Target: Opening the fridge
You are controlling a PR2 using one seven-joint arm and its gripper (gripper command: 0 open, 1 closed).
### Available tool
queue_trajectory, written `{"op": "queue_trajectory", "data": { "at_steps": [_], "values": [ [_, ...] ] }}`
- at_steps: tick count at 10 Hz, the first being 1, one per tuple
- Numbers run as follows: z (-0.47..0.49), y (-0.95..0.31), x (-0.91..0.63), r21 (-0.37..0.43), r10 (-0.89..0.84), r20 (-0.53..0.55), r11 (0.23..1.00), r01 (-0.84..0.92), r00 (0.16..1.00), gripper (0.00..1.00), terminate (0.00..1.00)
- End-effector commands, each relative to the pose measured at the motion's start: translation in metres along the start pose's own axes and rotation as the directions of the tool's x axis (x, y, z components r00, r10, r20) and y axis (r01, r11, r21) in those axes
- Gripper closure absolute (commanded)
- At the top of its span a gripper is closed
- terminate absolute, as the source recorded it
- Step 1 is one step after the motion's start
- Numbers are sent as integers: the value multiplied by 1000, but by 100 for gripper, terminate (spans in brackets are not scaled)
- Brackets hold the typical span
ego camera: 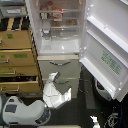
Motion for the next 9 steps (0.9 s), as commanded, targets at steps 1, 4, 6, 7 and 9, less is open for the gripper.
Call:
{"op": "queue_trajectory", "data": {
  "at_steps": [1, 4, 6, 7, 9],
  "values": [
    [-73, 347, -313, 288, 518, 85, 805, -519, 851, 0, 0],
    [-99, 397, -345, 374, 617, 100, 704, -604, 781, 0, 0],
    [-111, 394, -358, 392, 628, 133, 677, -623, 766, 0, 0],
    [-115, 384, -352, 390, 598, 140, 699, -599, 789, 0, 0],
    [-129, 377, -336, 370, 569, 120, 735, -569, 813, 0, 0]
  ]
}}
